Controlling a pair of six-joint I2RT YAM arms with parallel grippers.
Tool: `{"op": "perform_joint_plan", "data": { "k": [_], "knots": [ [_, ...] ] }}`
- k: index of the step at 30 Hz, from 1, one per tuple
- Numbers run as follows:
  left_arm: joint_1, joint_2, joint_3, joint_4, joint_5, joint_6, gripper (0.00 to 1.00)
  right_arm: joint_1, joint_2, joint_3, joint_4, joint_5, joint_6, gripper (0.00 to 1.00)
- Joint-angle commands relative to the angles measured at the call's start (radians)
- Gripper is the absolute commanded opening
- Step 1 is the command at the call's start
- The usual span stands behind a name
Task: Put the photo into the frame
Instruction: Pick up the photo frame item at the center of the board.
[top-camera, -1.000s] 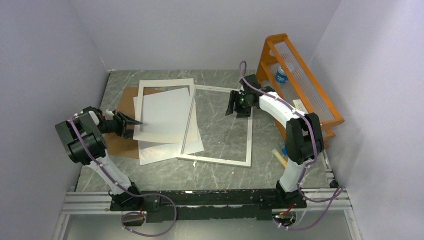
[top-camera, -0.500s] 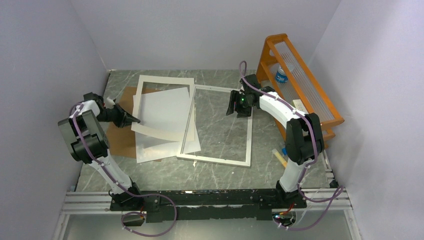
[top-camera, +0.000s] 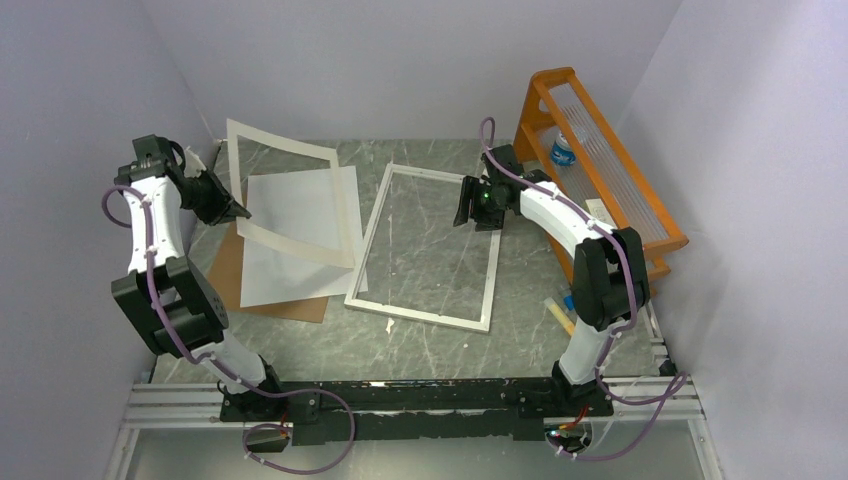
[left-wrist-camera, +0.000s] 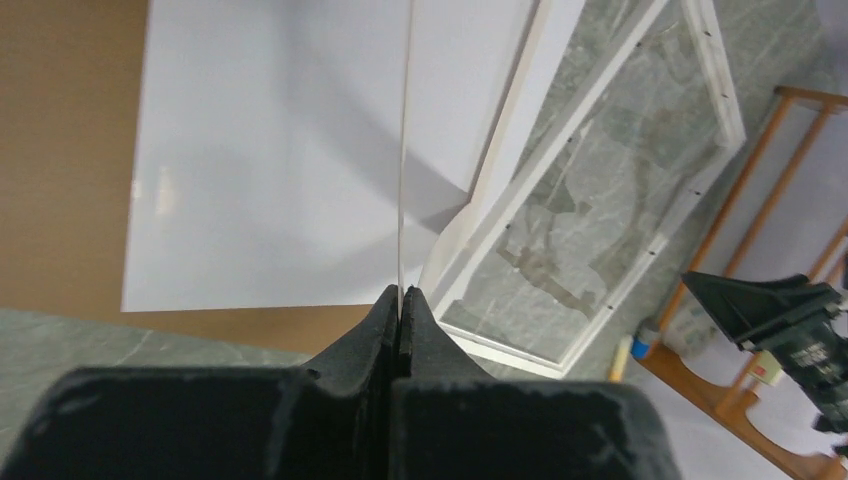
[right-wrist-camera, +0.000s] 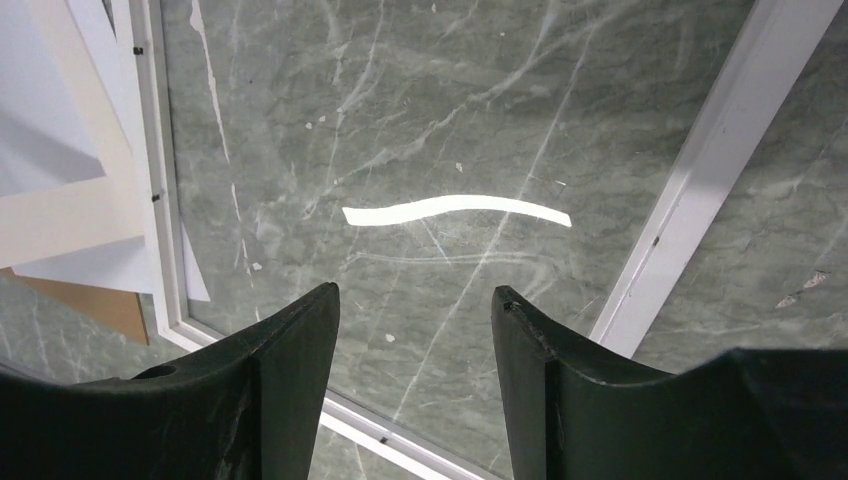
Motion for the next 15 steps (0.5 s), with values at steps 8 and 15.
{"op": "perform_joint_plan", "data": {
  "k": [8, 15],
  "knots": [
    [-0.013, -0.107, 0.182, -0.049, -0.16, 0.092, 0.02, 0.002, -0.038, 0.036, 0.005, -0.035, 0.021, 0.61],
    [-0.015, -0.119, 0.279, -0.007, 0.088, -0.014, 0.03, 0.04, 0.021, 0.083, 0.011, -0.112, 0.041, 0.63]
  ]
}}
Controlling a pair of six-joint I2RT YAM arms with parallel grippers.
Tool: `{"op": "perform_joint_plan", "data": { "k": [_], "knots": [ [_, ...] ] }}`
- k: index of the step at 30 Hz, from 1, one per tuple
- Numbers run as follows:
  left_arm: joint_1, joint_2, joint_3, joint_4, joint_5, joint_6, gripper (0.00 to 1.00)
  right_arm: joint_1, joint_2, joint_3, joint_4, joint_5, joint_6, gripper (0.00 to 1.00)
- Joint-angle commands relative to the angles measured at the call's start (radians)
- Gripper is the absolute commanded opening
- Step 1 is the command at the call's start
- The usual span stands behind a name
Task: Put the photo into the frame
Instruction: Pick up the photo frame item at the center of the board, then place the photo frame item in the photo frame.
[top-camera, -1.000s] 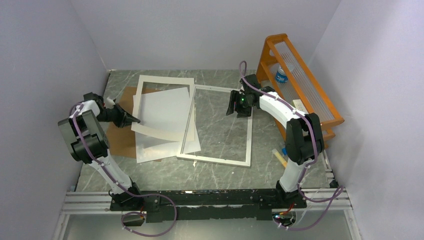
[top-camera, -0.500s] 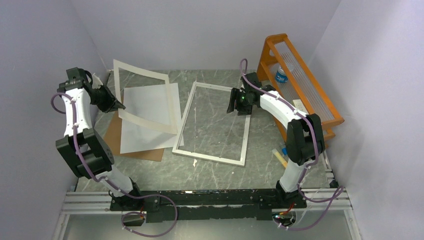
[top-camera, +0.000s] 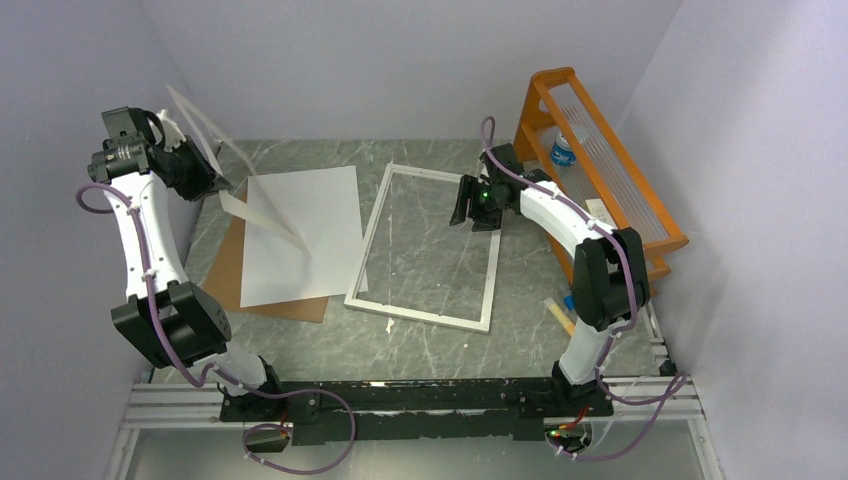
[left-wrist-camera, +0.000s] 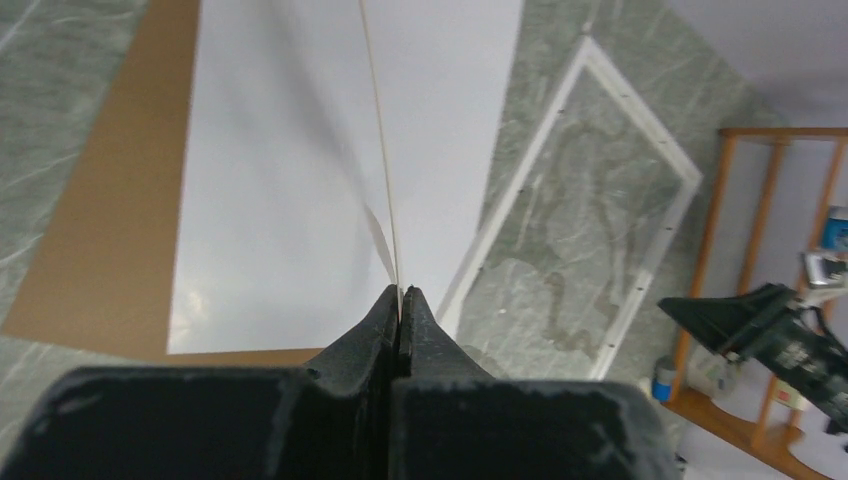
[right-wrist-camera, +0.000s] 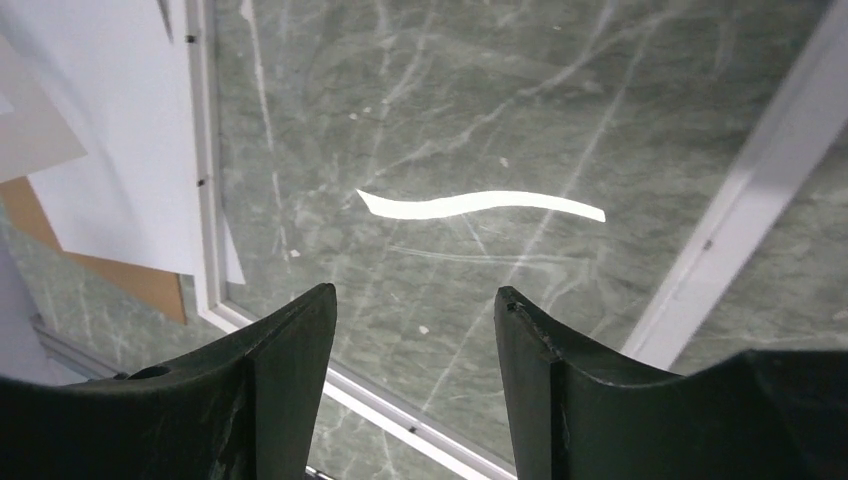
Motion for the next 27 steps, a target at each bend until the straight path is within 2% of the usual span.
{"op": "perform_joint_plan", "data": {
  "k": [1, 7, 10, 13, 18, 23, 27],
  "knots": [
    [-0.004, -0.043, 0.065, 0.041, 0.186, -0.072, 0.03, 0.042, 0.034, 0.086, 0.012, -0.068, 0.021, 0.63],
    [-0.004, -0.061, 0.071, 0.138, 0.433, -0.222, 0.03, 0.095, 0.059, 0.104, 0.043, -0.112, 0.06, 0.63],
    [-0.005, -0.089, 0.007, 0.291, 0.566, -0.361, 0.03, 0.098, 0.05, 0.119, 0.028, -0.105, 0.108, 0.71],
    [-0.01, -0.109, -0.034, 0.449, 0.625, -0.502, 0.02, 0.069, 0.031, 0.131, 0.033, -0.165, 0.198, 0.81],
    [-0.068, -0.117, -0.059, 0.64, 0.687, -0.698, 0.03, 0.01, -0.086, 0.063, 0.158, -0.207, 0.383, 0.86],
    [-0.218, -0.137, -0.18, 0.772, 0.7, -0.786, 0.03, -0.051, -0.255, -0.023, 0.22, -0.087, 0.471, 0.88],
    [-0.339, -0.147, -0.343, 0.919, 0.729, -0.803, 0.03, -0.08, -0.361, -0.021, 0.13, 0.137, 0.387, 0.87]
  ]
}}
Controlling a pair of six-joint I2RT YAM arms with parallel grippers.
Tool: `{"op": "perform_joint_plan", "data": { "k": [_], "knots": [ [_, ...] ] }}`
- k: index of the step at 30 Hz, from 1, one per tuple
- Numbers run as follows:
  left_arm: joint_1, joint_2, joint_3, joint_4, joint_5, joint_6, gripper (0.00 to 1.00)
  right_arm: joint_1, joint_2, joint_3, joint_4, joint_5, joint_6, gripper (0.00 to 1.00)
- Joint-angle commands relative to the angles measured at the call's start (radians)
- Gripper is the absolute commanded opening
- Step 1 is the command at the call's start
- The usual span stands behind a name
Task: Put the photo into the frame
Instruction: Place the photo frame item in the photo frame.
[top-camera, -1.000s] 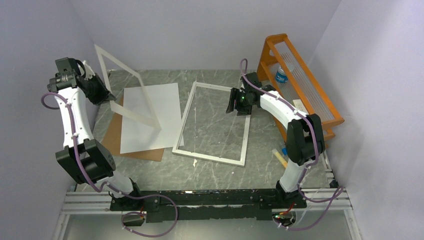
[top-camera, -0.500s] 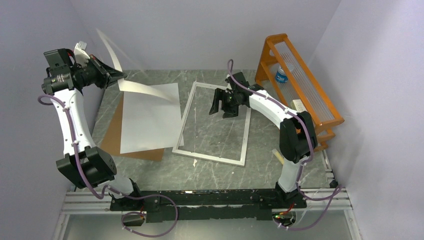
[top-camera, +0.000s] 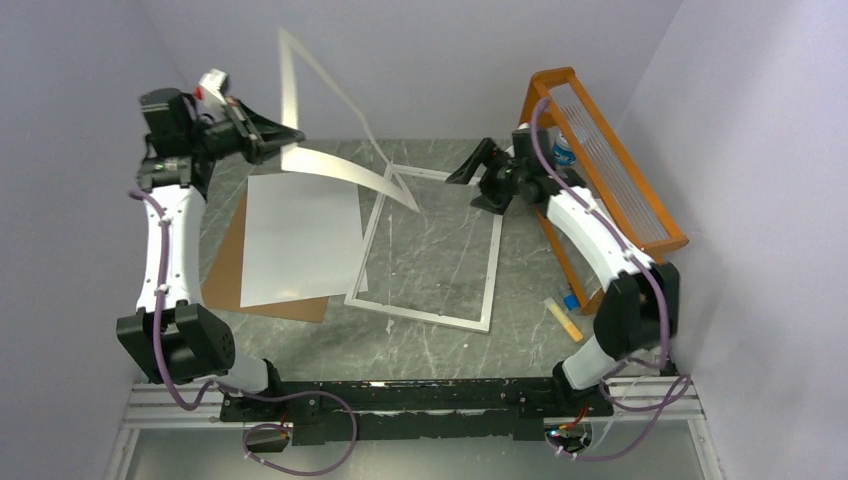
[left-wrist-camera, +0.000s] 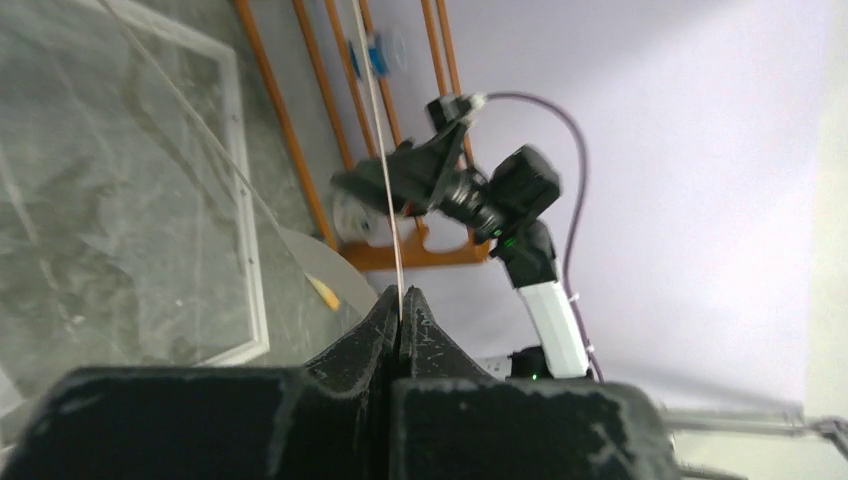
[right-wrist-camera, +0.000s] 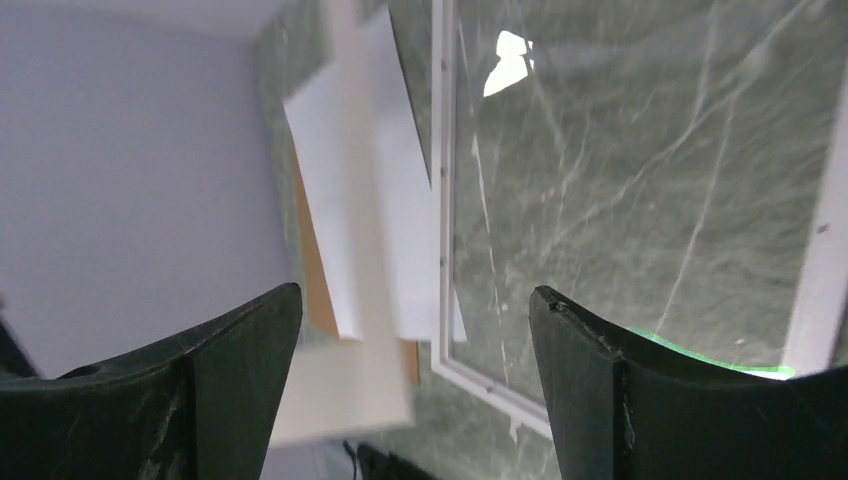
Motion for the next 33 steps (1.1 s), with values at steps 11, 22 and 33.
{"op": "perform_joint_plan", "data": {
  "k": [11, 22, 33],
  "knots": [
    [-0.233, -0.048, -0.491, -0.034, -0.127, 0.453, 0.03, -0.052, -0.269, -0.123, -0.057, 0.331, -0.086, 0.84],
    [-0.299, 0.061, -0.709, 0.291, -0.189, 0.368, 0.03, -0.054, -0.263, -0.153, -0.065, 0.294, -0.087, 0.82],
    [-0.398, 0.11, -0.705, 0.416, -0.322, 0.272, 0.03, -0.056, -0.252, -0.177, -0.051, 0.292, -0.078, 0.82]
  ]
}}
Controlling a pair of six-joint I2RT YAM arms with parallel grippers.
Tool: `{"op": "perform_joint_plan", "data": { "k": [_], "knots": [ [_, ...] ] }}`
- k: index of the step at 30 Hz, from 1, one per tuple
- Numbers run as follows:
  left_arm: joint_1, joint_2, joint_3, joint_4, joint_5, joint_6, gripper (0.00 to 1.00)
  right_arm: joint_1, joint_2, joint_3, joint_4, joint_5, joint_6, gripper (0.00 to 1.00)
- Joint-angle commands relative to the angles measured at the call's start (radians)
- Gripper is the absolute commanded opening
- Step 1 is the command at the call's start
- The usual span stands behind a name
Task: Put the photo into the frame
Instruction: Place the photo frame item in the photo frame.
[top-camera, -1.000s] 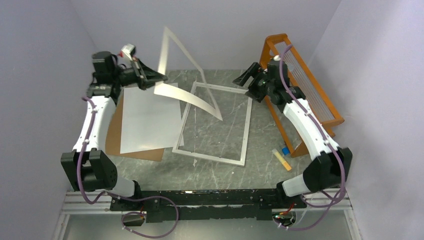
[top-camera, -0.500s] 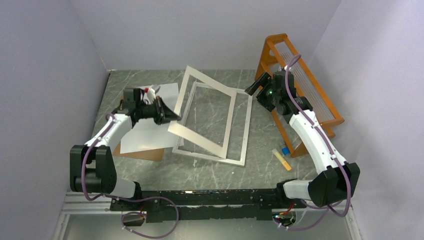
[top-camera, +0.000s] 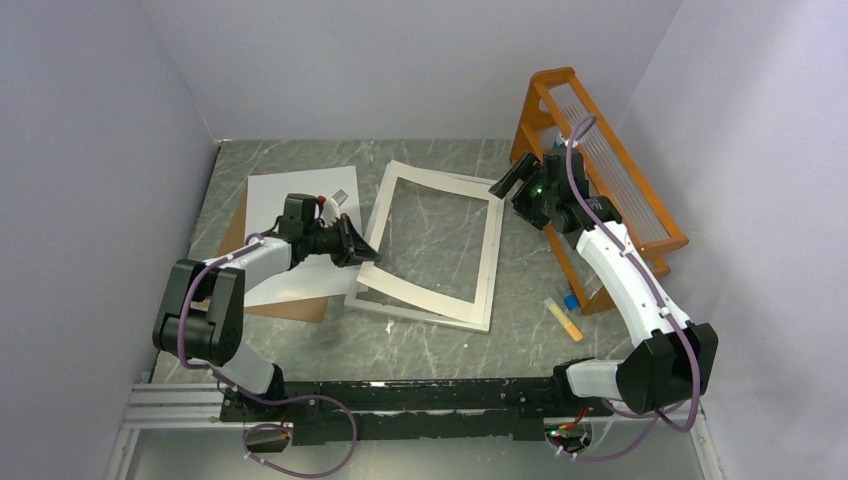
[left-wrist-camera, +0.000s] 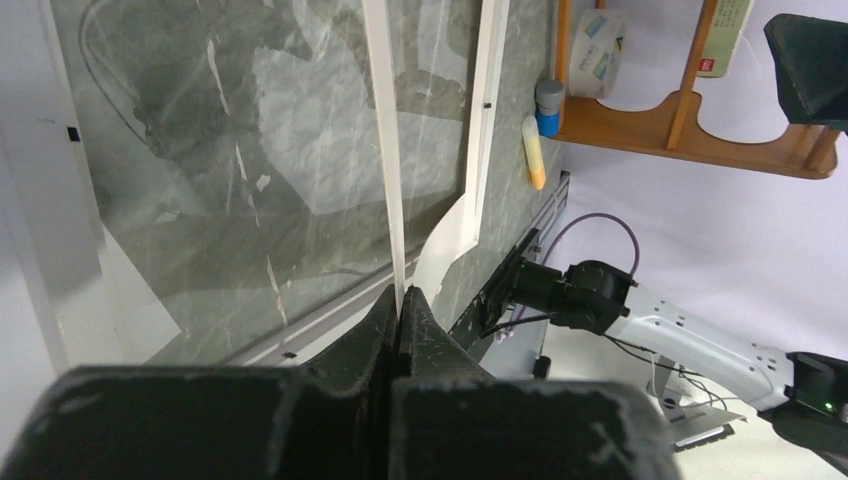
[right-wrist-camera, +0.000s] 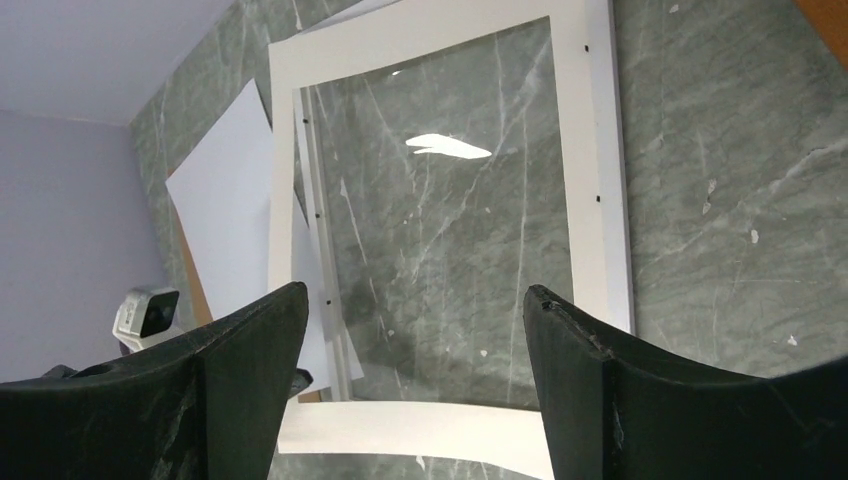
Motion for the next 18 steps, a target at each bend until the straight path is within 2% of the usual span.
{"op": "perform_joint_plan", "data": {
  "k": [1, 9, 10, 13, 14, 16, 18],
  "knots": [
    [-0.021, 0.008, 0.037, 0.065, -0.07, -0.012, 0.03, -0.004, -0.002, -0.002, 0.022, -0.01, -0.006, 0.82],
    [-0.03, -0.005, 0.027, 0.039, -0.112, 0.003, 0.03, -0.008, 0.0, -0.018, 0.03, -0.015, -0.005, 0.82],
    [-0.031, -0.001, 0.024, 0.042, -0.105, 0.002, 0.05, -0.007, 0.002, -0.02, 0.031, -0.017, -0.006, 0.82],
    [-0.035, 0.021, 0.032, 0.01, -0.096, 0.004, 0.26, -0.008, 0.004, -0.024, 0.029, -0.019, -0.011, 0.82],
    [-0.036, 0.028, 0.038, -0.017, -0.093, 0.01, 0.29, -0.009, 0.003, -0.028, 0.03, -0.018, -0.011, 0.82],
    [-0.042, 0.041, 0.055, -0.056, -0.088, 0.026, 0.27, -0.011, 0.0, -0.034, 0.032, -0.018, -0.012, 0.82],
    [-0.048, 0.058, 0.072, -0.08, -0.072, 0.044, 0.19, -0.012, -0.002, -0.042, 0.032, -0.019, -0.011, 0.82]
  ]
}}
